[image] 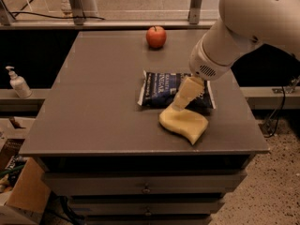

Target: Move blue chip bag near sponge

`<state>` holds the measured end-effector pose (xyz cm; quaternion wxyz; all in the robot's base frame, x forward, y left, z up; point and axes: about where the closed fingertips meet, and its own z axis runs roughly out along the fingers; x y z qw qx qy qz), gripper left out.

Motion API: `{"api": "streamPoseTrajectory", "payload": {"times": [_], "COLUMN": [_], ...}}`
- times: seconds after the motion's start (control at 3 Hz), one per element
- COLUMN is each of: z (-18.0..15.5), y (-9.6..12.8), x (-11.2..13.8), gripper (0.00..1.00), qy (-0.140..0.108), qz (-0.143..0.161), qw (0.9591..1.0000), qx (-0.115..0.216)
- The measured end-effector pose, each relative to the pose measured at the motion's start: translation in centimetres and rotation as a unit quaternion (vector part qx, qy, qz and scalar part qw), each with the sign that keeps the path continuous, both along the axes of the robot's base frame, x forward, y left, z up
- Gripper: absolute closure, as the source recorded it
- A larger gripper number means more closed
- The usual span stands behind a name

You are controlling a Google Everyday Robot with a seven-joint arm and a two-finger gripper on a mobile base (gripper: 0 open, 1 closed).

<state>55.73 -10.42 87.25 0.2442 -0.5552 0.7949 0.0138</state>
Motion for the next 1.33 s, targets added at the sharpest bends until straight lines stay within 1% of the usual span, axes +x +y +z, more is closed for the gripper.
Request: {"api": "streamPoseTrajectory", "payload": {"times": [0.33, 0.67, 1.0, 1.33], "z": [0.1, 0.2, 0.6, 0.6], "y": [-1.7, -5.7, -10.1, -10.1], "x": [-0.2, -0.7, -1.8, -1.8], "gripper": [0.0, 0.0, 0.0, 0.0], "qy": [-0.01, -0.034, -0.067, -0.067], "qz": [-0.026, -0.068, -0.096, -0.095], "qw": [0.9992, 0.994, 0.9851, 0.9851], "qx": [0.029, 0.078, 0.126, 0.126]}}
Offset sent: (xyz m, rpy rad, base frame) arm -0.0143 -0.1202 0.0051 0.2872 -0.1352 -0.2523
